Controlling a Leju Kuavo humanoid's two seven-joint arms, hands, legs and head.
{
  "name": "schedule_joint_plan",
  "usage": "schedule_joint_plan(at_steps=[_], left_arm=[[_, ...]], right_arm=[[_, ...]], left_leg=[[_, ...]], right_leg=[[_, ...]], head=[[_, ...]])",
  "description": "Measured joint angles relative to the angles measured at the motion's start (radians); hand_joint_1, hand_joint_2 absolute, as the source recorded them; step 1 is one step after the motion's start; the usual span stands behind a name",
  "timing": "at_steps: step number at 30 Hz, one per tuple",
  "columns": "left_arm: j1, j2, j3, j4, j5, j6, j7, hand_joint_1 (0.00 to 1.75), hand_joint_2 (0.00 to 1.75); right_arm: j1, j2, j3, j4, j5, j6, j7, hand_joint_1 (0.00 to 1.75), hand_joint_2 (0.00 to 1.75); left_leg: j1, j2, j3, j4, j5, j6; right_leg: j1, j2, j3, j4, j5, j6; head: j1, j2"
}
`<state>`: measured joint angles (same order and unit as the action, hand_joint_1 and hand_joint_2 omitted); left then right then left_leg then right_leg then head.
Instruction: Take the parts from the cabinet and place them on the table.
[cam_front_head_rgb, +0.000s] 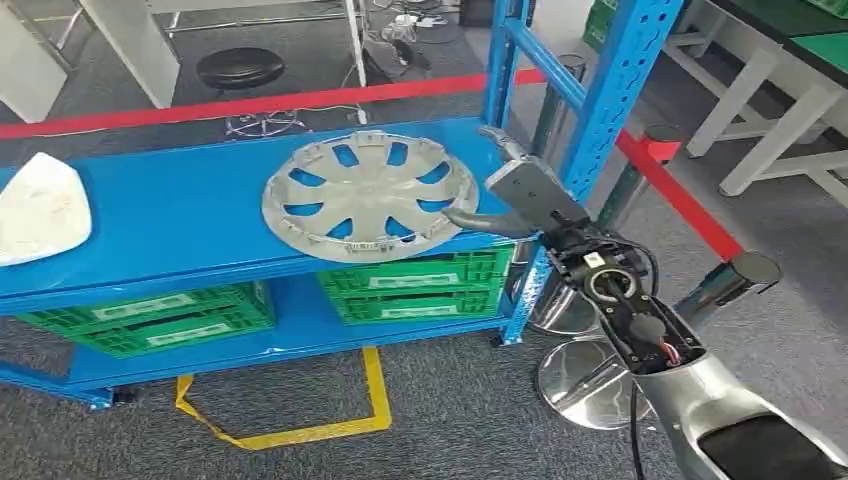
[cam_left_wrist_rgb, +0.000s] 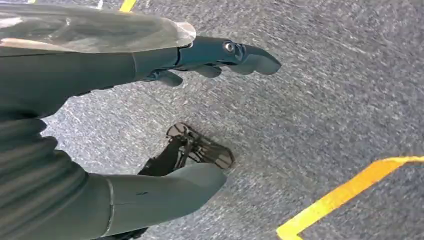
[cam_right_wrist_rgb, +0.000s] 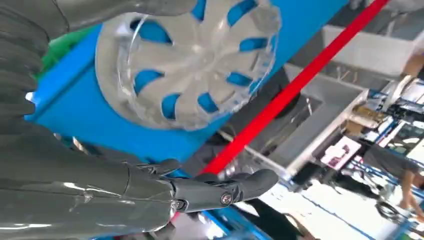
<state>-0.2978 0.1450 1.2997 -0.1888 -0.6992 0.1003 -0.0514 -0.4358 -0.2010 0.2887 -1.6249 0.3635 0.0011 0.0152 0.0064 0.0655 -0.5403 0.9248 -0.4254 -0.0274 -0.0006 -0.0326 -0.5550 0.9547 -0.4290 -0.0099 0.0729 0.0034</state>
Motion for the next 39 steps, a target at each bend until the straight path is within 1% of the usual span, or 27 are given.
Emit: schedule_joint_plan(at_steps=[4,8,10,15,17,22,23,26,28,39], left_arm=[[0.008,0.001,0.002,0.0,0.011,0.011,-0.022,0.0,1.75],[0.014,0.002,0.015,0.0,0.011,0.017,-0.031,0.0,1.75],[0.015,0.002,0.018,0.0,0.008,0.014,-0.034,0.0,1.75],[0.015,0.002,0.025,0.0,-0.003,0.01,-0.039,0.0,1.75],[0.015,0.002,0.025,0.0,-0.005,0.01,-0.039,0.0,1.75],[0.014,0.001,0.026,0.0,-0.019,0.0,-0.038,0.0,1.75],[0.013,0.001,0.026,0.0,-0.023,0.0,-0.037,0.0,0.0],[0.01,0.0,0.026,0.0,-0.031,0.001,-0.034,0.0,0.0],[0.008,0.0,0.026,0.0,-0.037,0.004,-0.034,0.0,0.0],[0.008,0.0,0.026,0.0,-0.039,0.003,-0.041,0.0,0.0]], right_arm=[[-0.068,0.0,0.028,0.088,0.118,0.051,-0.024,0.0,1.75],[-0.116,0.0,0.056,0.193,0.196,0.091,-0.044,0.0,1.75],[-0.135,0.0,0.07,0.242,0.234,0.089,-0.058,0.0,1.75],[-0.179,0.005,0.115,0.363,0.347,0.036,-0.098,0.0,1.75],[-0.191,0.012,0.126,0.409,0.365,0.021,-0.108,0.0,1.75],[-0.224,0.037,0.152,0.536,0.375,0.012,-0.152,0.0,1.75],[-0.23,0.045,0.157,0.563,0.377,0.006,-0.163,0.0,1.75],[-0.24,0.064,0.166,0.63,0.377,-0.026,-0.195,0.0,1.75],[-0.247,0.075,0.169,0.655,0.375,-0.041,-0.202,0.0,1.75],[-0.275,0.116,0.177,0.725,0.351,-0.043,-0.195,0.0,1.75]], left_leg=[[0.0,0.0,0.0,0.0,0.0,0.0],[0.0,-0.002,0.0,0.0,0.0,0.0],[0.0,-0.002,0.0,0.0,0.0,0.0],[0.0,-0.002,-0.001,0.0,0.0,0.0],[0.0,-0.002,-0.001,0.0,0.0,0.0],[0.0,-0.002,0.0,0.0,0.0,0.0],[0.0,-0.002,0.0,0.0,0.0,0.0],[0.0,-0.002,0.0,0.0,0.0,0.0],[0.0,-0.002,0.0,0.0,0.0,0.0],[0.0,-0.002,0.0,0.0,0.0,0.0]], right_leg=[[0.0,0.0,0.0,0.0,0.0,0.0],[0.0,-0.002,0.0,0.0,0.0,0.0],[0.0,-0.002,0.0,0.0,0.0,0.0],[0.0,-0.002,0.0,0.0,0.0,0.0],[0.0,-0.002,0.0,0.0,0.0,0.0],[0.0,-0.002,0.0,0.0,0.0,0.0],[0.0,-0.002,0.0,0.0,0.0,0.0],[0.0,-0.002,0.0,0.0,0.0,0.0],[0.0,-0.002,0.0,0.0,0.0,0.0],[0.0,-0.002,0.0,0.0,0.0,0.0]], head=[[0.0,0.0],[0.0,0.0],[0.0,0.0],[0.0,0.0],[0.0,0.0],[0.0,0.0],[0.0,0.0],[0.0,0.0],[0.0,0.0],[0.0,0.0]])
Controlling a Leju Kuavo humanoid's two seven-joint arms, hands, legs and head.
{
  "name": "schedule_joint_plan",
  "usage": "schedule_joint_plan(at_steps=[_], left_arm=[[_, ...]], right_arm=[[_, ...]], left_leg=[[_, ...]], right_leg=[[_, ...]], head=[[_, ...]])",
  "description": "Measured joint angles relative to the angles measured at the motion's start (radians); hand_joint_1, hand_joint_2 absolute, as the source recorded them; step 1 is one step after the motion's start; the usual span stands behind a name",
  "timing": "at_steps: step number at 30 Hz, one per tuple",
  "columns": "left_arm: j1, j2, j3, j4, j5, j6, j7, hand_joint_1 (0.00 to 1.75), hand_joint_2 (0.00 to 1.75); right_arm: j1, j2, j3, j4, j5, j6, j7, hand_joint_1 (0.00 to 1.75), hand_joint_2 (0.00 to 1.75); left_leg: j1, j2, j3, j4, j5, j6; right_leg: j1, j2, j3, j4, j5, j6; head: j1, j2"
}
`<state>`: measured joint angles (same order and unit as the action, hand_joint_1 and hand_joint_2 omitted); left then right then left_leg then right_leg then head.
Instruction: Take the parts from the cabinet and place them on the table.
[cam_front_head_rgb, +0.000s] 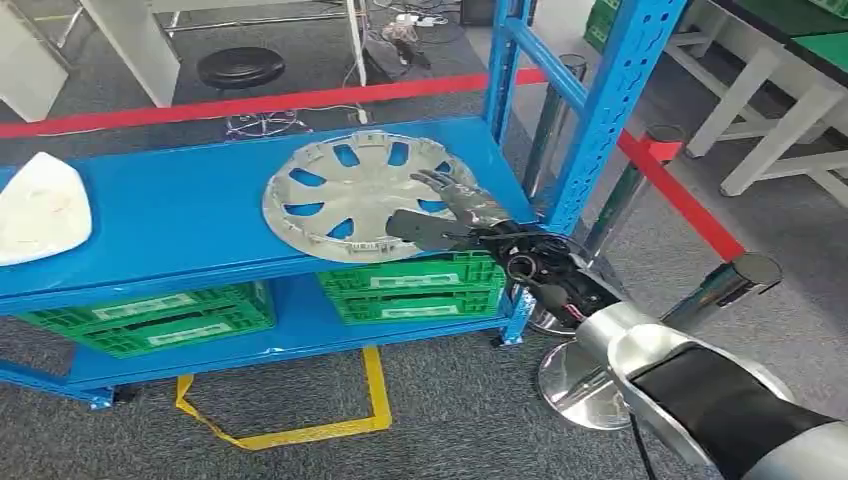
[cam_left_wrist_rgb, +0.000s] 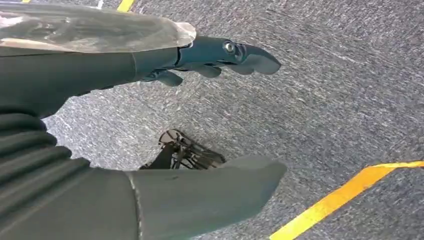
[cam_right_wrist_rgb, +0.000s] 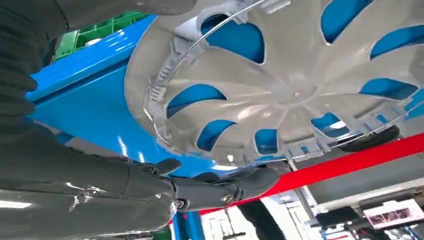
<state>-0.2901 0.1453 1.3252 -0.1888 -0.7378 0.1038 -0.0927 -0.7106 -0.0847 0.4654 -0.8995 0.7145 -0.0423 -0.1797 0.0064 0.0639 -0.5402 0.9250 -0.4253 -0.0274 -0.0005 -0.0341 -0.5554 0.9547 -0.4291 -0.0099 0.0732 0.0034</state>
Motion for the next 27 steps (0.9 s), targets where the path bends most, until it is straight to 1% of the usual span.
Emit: schedule_joint_plan(at_steps=[7,14,21,27], left_arm=[[-0.003,0.0,0.0,0.0,-0.018,-0.003,0.017,0.0,0.0],[-0.01,-0.001,0.0,0.0,-0.03,-0.002,0.021,0.0,0.0],[-0.021,-0.006,0.0,0.0,-0.04,0.001,0.027,0.0,0.0],[-0.03,-0.008,0.0,0.0,-0.048,0.001,0.035,0.0,0.0]], right_arm=[[0.004,0.036,0.005,-0.005,-0.028,0.043,0.025,0.0,1.75],[0.01,0.065,0.015,-0.012,-0.032,0.066,0.029,0.0,1.75],[-0.002,0.092,0.028,0.013,-0.056,0.072,0.0,0.0,1.75],[-0.022,0.113,0.042,0.086,-0.042,0.07,-0.013,0.0,1.75]], left_leg=[[0.0,0.0,0.001,0.0,0.0,0.0],[0.0,0.001,0.0,0.0,0.0,0.0],[0.0,0.0,0.0,0.0,0.0,0.0],[0.0,0.0,0.0,0.0,0.0,0.0]], right_leg=[[0.0,0.001,0.0,0.0,0.0,0.0],[0.0,0.001,0.0,0.0,0.0,0.0],[0.0,0.001,0.0,0.0,0.0,0.0],[0.0,0.001,0.0,0.0,0.0,0.0]], head=[[0.0,0.0],[0.0,0.0],[0.0,0.0],[0.0,0.0]])
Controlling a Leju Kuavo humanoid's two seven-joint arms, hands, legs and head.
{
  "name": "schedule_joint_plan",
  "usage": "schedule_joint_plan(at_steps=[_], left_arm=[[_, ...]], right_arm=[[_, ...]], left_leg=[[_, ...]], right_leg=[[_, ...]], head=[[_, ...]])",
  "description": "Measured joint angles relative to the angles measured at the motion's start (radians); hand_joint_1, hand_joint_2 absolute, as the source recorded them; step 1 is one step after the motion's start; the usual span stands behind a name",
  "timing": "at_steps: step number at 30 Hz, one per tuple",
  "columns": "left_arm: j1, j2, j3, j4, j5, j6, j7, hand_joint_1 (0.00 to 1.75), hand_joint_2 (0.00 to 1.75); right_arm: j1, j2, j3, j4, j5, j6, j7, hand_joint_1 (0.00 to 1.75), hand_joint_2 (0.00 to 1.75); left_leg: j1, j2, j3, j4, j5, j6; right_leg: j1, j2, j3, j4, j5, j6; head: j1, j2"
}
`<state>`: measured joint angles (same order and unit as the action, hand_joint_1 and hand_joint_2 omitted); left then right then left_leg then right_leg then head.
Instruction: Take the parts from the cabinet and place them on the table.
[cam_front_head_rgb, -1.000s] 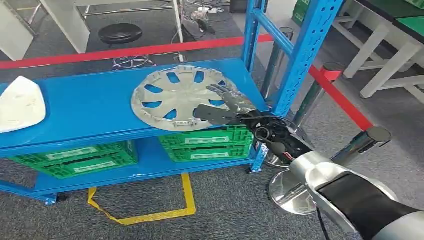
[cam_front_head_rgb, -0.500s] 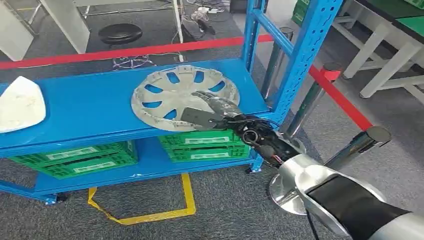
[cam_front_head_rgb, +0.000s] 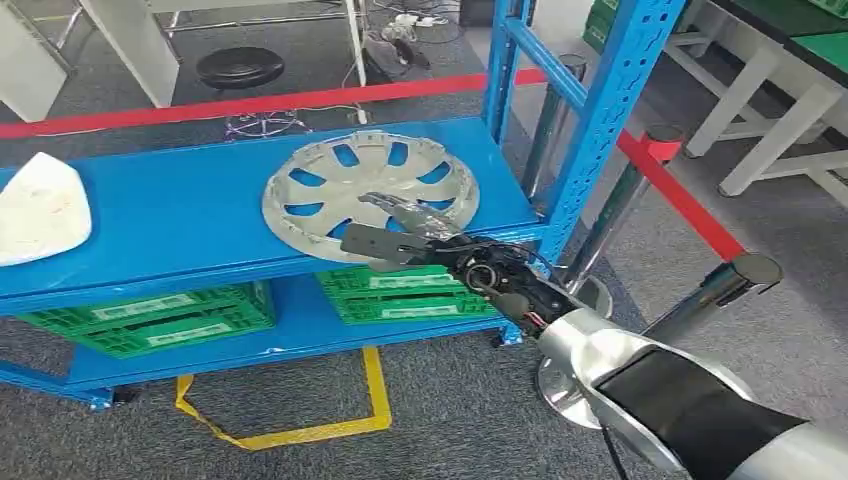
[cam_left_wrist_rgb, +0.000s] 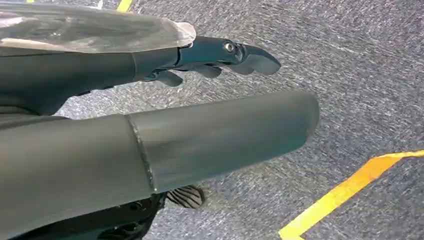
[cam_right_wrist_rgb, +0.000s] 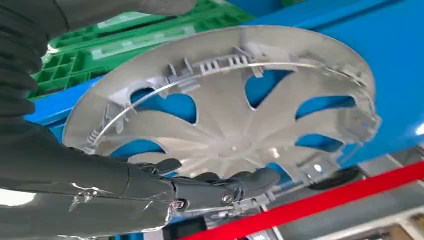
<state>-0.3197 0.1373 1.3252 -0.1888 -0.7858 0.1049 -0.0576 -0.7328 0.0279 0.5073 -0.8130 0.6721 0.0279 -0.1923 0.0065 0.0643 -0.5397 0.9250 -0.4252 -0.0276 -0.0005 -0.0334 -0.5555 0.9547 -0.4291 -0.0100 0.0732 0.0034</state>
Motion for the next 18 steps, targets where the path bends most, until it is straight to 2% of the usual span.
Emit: schedule_joint_plan(at_steps=[18], left_arm=[[-0.001,0.003,0.0,0.0,0.002,-0.007,0.002,0.0,0.0]], right_arm=[[-0.033,0.002,0.035,0.145,0.038,0.033,0.005,0.0,1.75]], left_leg=[[0.0,0.0,0.0,0.0,0.0,0.0]], right_leg=[[0.0,0.0,0.0,0.0,0.0,0.0]], head=[[0.0,0.0]])
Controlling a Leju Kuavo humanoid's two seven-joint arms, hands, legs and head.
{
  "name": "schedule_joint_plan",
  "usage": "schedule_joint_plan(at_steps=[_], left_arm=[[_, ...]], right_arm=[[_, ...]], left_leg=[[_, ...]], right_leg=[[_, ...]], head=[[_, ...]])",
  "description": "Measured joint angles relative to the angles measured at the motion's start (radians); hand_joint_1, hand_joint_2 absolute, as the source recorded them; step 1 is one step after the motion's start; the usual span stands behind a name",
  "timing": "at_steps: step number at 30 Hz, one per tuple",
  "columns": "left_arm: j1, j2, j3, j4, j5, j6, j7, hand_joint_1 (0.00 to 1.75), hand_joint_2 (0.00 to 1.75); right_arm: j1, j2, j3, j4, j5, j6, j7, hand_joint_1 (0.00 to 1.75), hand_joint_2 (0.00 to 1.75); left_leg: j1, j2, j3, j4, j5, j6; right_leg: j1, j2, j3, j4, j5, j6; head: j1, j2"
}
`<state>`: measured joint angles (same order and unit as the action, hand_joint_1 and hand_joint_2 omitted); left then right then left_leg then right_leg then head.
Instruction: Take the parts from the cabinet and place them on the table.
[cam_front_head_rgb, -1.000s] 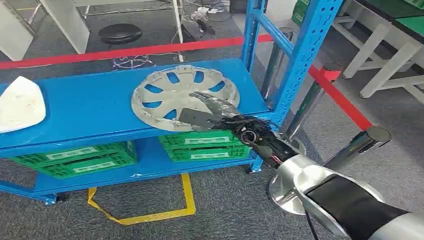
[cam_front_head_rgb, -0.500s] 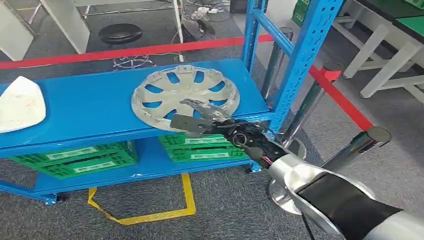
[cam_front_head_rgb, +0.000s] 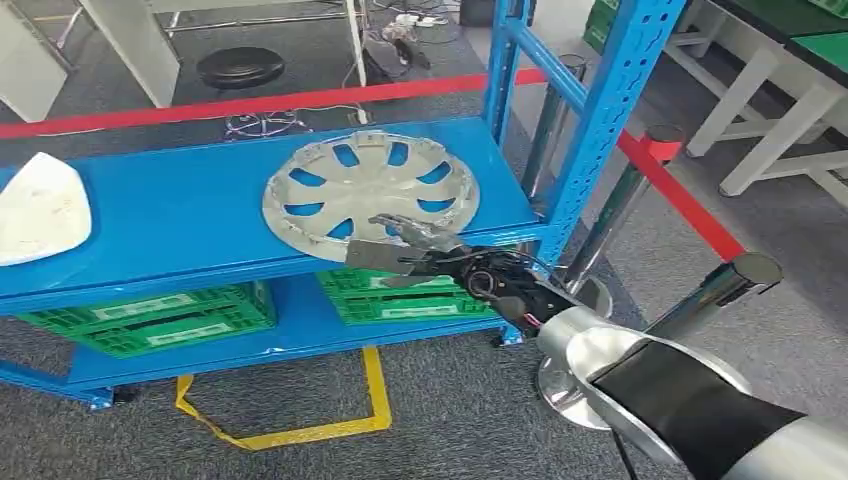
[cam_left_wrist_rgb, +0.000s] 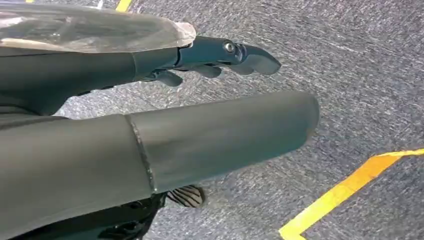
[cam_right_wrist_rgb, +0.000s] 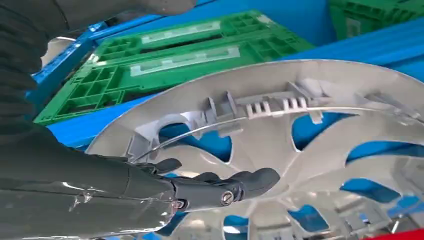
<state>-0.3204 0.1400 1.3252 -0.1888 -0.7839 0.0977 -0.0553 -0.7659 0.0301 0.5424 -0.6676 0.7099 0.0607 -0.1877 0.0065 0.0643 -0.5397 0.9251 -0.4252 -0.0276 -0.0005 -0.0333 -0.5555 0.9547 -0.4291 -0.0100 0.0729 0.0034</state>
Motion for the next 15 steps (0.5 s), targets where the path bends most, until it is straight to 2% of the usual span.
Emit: schedule_joint_plan(at_steps=[8,15], left_arm=[[0.0,0.005,0.0,0.0,0.009,-0.001,0.0,0.0,0.0],[-0.007,0.006,0.0,0.0,0.004,-0.008,-0.002,0.0,0.0]], right_arm=[[-0.028,0.0,0.024,0.044,0.025,0.012,-0.001,0.0,1.75],[-0.065,-0.003,0.063,0.084,0.112,0.014,0.0,0.0,1.75]], left_leg=[[0.0,0.0,0.0,0.0,0.0,0.0],[0.0,0.0,0.001,0.0,0.0,0.0]], right_leg=[[0.0,0.0,0.0,0.0,0.0,0.0],[0.0,0.0,0.0,0.0,0.0,0.0]], head=[[0.0,0.0],[0.0,0.0]])
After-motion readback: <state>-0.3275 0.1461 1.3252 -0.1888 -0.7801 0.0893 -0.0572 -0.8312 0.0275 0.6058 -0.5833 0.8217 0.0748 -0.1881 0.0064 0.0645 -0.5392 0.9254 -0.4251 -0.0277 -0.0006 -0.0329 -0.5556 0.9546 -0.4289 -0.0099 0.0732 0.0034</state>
